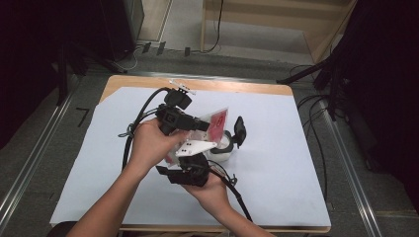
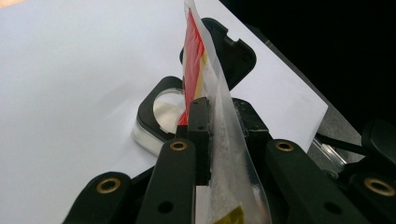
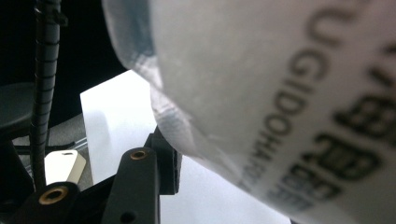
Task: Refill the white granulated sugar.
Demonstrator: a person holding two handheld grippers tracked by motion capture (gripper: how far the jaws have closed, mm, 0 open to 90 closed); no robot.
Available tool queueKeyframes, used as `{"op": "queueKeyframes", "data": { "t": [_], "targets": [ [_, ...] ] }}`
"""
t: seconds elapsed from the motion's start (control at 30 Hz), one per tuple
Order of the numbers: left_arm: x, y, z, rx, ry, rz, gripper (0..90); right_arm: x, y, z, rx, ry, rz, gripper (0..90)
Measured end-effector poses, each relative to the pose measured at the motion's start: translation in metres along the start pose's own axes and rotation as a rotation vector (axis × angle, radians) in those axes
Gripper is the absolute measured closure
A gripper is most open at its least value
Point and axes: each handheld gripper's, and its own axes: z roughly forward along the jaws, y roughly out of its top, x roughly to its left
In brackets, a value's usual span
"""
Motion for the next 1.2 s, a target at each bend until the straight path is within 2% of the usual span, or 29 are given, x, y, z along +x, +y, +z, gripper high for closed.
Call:
{"op": "queueKeyframes", "data": {
  "t": [0.53, 0.77, 1.2],
  "targets": [
    [0.004, -0.007, -0.004, 0.056, -0.007, -0.02, 79.6, 0.004, -0.008, 0.008, 0.03, -0.013, -0.038, 58.7],
    [0.007, -0.01, -0.001, 0.09, -0.015, -0.016, 79.6, 0.006, -0.015, 0.013, 0.053, -0.017, -0.061, 58.0],
    [0.012, -0.011, 0.002, 0.112, -0.024, -0.022, 79.9, 0.007, -0.025, 0.018, 0.075, -0.02, -0.093, 57.4]
  ]
}}
